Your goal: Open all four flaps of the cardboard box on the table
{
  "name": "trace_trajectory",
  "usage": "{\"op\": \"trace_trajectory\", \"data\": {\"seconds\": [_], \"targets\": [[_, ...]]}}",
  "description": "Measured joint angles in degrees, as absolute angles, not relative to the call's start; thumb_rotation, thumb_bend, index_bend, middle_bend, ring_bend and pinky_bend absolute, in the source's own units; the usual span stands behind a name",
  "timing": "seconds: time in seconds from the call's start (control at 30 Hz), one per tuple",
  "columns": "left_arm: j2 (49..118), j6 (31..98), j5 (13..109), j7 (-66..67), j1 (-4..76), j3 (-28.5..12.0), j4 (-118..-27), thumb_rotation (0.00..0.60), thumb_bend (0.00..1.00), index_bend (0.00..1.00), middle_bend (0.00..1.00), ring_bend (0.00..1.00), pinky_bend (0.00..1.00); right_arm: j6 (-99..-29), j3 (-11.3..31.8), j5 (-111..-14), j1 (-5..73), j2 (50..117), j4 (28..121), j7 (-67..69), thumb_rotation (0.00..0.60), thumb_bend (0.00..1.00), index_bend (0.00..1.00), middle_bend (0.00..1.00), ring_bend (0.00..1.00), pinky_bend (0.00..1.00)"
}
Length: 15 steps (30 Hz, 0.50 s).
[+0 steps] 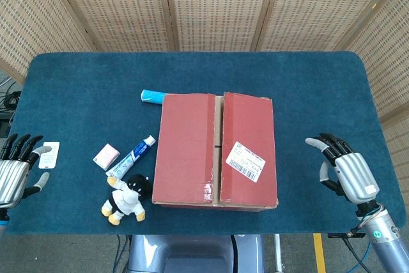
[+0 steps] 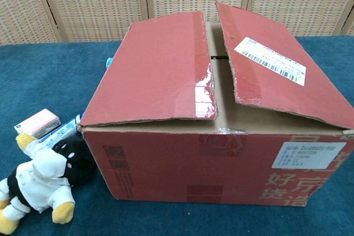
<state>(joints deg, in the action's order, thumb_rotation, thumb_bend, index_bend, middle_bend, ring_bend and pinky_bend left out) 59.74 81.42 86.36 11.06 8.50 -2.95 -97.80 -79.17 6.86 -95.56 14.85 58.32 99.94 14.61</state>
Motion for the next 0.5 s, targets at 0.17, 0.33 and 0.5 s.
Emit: {"op": "trace_trajectory", "data": {"seconds": [0.17,0.33,0.5], "targets": [[59.34,80.44,85.67,11.99,8.75,-2.58,-98.59,0.586,0.35,0.27,0.15,0.09,0.00,-76.12,7.86,-97.76,19.20,57.42,101.59,18.47,0.600,0.97,0.23,0.28,0.18,0.19],[59.16,79.87,84.98,12.67,8.78,-2.32,-99.08,0.584,0.35,0.27,0.15,0.09,0.00,-73.15,8.97,-99.42,23.62,57.15,103.28,22.09,0.600,0.98,0.24,0.30,0.19,0.19],[59.20,79.09,84.50,13.34,9.03,-2.08,-99.50,0.583,0.35,0.27,0.15,0.09,0.00,-69.86,9.47,-101.29,27.97,57.21,104.93,25.08,0.600,0.98,0.25,0.31,0.19,0.19]]}}
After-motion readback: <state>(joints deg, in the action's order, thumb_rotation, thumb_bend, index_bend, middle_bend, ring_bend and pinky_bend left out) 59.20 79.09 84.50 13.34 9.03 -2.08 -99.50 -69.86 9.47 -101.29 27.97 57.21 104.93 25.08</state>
